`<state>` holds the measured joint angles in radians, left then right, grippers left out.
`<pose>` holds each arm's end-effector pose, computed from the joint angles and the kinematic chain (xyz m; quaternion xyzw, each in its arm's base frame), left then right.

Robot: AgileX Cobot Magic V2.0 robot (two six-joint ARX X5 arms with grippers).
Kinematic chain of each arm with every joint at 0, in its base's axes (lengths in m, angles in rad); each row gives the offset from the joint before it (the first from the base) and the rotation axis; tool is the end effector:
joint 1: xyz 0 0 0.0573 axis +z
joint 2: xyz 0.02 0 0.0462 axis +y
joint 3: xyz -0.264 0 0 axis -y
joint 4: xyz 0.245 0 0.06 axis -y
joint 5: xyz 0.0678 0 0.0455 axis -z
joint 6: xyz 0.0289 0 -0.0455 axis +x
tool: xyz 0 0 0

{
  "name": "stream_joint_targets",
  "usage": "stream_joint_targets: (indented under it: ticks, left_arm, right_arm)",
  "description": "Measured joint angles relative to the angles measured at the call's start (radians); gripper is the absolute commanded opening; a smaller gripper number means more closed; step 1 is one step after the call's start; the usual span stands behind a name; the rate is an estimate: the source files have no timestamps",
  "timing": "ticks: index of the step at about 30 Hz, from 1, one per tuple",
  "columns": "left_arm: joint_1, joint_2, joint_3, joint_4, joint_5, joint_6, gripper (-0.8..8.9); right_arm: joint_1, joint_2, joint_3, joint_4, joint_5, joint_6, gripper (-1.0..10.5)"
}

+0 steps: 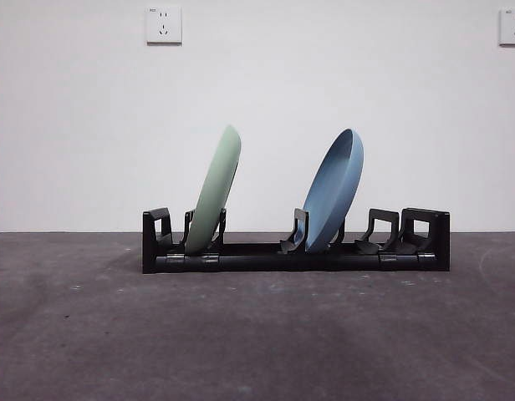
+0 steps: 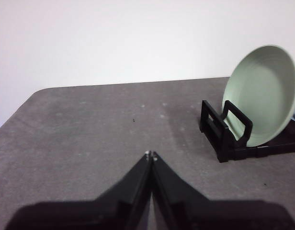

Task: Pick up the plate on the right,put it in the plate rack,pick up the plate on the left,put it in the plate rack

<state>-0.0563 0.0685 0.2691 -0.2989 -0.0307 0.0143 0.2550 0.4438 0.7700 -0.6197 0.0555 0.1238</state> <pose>0.0809 -0.0037 0.2197 0.0093 0.0490 -0.0131 0.9987 0.0845 0.0204 0.3242 0.0383 0.1503 0.0894 0.9838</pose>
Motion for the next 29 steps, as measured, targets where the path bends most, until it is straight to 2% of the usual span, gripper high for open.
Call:
stream_joint_targets:
  ticks: [8, 14, 29]
  left_arm:
    - [0.041, -0.064, -0.183, 0.160, 0.036, 0.000, -0.03]
    - [0.041, -0.064, -0.248, 0.162, 0.036, -0.002, -0.03]
    - [0.041, -0.064, -0.251, 0.114, 0.035, -0.015, -0.03]
  right_arm:
    - [0.000, 0.000, 0.000, 0.000, 0.000, 0.000, 0.1]
    - [0.000, 0.001, 0.000, 0.000, 0.000, 0.000, 0.1]
    - [0.000, 0.001, 0.000, 0.000, 0.000, 0.000, 0.1]
